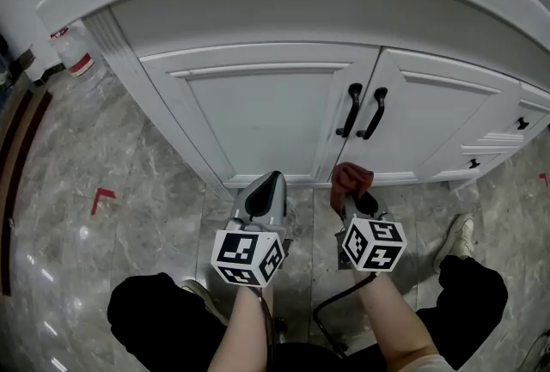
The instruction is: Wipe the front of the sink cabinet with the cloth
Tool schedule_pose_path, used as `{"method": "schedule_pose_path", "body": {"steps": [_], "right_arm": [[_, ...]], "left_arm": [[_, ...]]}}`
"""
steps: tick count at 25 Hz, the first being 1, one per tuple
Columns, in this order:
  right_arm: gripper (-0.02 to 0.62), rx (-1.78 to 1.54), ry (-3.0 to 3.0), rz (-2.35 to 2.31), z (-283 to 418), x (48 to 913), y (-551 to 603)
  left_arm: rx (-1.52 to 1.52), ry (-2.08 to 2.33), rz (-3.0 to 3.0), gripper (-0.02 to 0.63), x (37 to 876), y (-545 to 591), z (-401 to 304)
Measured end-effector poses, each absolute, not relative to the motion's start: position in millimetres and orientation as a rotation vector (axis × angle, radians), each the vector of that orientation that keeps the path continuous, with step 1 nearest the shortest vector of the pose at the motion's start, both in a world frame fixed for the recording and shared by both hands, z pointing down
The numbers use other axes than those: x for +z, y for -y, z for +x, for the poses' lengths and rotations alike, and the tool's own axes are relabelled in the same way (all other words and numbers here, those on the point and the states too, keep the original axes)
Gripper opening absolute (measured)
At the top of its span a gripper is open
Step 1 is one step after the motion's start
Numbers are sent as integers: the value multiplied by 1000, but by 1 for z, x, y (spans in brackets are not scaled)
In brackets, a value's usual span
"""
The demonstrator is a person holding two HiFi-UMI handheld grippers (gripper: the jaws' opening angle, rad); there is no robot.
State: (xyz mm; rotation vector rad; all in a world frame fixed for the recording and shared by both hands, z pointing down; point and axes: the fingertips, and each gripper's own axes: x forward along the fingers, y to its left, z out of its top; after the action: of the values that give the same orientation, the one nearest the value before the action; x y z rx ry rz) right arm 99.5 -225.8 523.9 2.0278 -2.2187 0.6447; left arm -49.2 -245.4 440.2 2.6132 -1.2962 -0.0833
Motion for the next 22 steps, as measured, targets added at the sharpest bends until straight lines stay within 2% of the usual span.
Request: {"method": "schedule_pose_path", "body": {"steps": [6, 13, 22], "right_arm": [[80, 314, 2347, 2102, 135, 411, 217], [80, 59, 2496, 2117, 153, 295, 218], [81, -141, 2587, 1965, 129, 236, 239]], "left_arm": [[-116, 1298, 2822, 1, 370, 224, 4], [-150, 1325, 2978, 1, 297, 199, 32], [-153, 1393, 2984, 1, 279, 191, 45]]}}
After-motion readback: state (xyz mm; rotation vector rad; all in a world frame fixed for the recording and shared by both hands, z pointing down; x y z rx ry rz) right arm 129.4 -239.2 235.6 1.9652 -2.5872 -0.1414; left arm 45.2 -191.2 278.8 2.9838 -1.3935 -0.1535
